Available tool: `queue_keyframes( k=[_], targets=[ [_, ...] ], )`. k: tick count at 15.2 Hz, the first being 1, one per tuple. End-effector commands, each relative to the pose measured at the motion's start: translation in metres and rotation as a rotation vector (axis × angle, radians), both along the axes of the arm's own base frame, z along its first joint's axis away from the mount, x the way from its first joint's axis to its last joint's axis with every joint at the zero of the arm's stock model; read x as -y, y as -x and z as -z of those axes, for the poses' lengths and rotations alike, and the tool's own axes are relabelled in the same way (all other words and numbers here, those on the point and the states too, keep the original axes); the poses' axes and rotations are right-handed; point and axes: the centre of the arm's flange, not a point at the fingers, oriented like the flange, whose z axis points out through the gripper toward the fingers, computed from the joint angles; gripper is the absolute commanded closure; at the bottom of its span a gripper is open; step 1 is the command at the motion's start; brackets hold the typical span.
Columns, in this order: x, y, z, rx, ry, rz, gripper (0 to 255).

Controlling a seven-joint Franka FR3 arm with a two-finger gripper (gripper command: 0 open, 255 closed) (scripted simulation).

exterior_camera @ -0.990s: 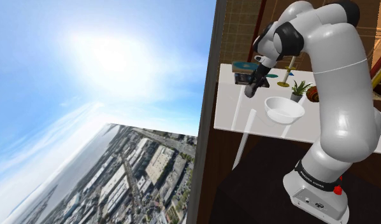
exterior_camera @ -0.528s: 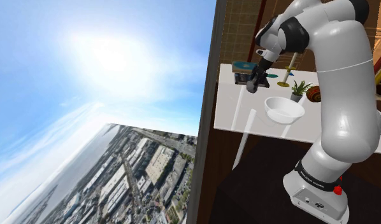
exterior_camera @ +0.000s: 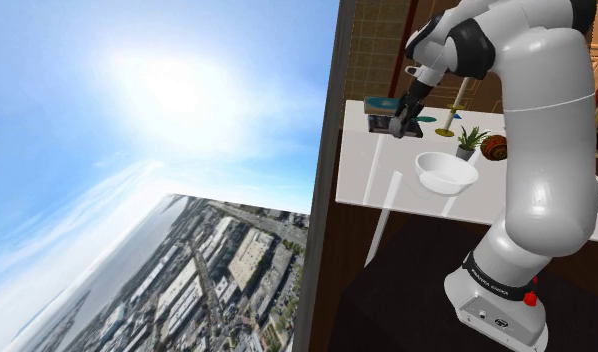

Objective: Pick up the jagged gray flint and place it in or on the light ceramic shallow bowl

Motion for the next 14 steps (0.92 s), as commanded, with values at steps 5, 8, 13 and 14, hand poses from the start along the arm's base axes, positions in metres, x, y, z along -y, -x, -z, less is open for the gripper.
queue_keyframes(
  k=[5,8,13,14],
  targets=[
    [-0.001,0.000,-0.032,0.000,0.000,0.000,255],
    [-0.001,0.000,-0.043,0.000,0.000,0.000,255],
    [-0.017,0.063,-0.050,0.000,0.000,0.000,255],
    [-0.021,0.076,-0.052,0.000,0.000,0.000,255]
  ],
)
